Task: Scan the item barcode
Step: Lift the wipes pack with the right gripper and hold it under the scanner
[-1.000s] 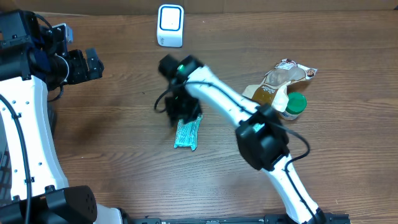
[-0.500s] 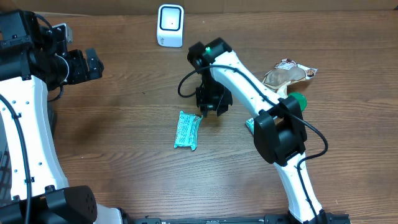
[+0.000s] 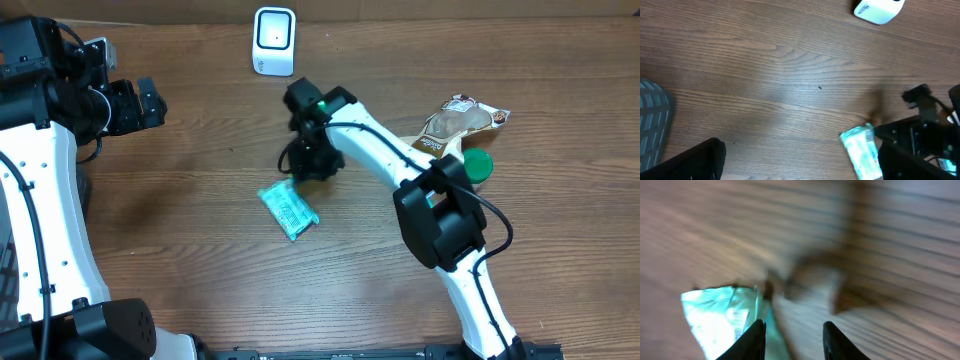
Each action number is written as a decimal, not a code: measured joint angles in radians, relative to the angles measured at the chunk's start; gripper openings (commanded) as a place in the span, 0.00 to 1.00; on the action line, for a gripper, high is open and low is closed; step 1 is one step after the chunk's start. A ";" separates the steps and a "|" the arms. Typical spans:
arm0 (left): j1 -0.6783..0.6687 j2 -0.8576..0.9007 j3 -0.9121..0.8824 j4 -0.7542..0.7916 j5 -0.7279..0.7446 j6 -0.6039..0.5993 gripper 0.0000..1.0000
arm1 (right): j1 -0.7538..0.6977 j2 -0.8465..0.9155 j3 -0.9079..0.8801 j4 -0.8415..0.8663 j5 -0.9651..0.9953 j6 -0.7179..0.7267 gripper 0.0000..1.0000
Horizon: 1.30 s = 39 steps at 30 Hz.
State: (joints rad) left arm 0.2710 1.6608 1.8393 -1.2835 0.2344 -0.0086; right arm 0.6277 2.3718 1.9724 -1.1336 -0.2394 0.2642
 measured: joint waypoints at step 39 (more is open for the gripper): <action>0.000 0.000 0.000 0.000 0.000 0.000 1.00 | 0.039 -0.047 -0.175 -0.032 -0.237 0.202 0.52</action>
State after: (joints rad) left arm 0.2710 1.6608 1.8393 -1.2839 0.2348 -0.0086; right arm 0.6670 2.3249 1.7973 -1.1652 -0.4767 0.4664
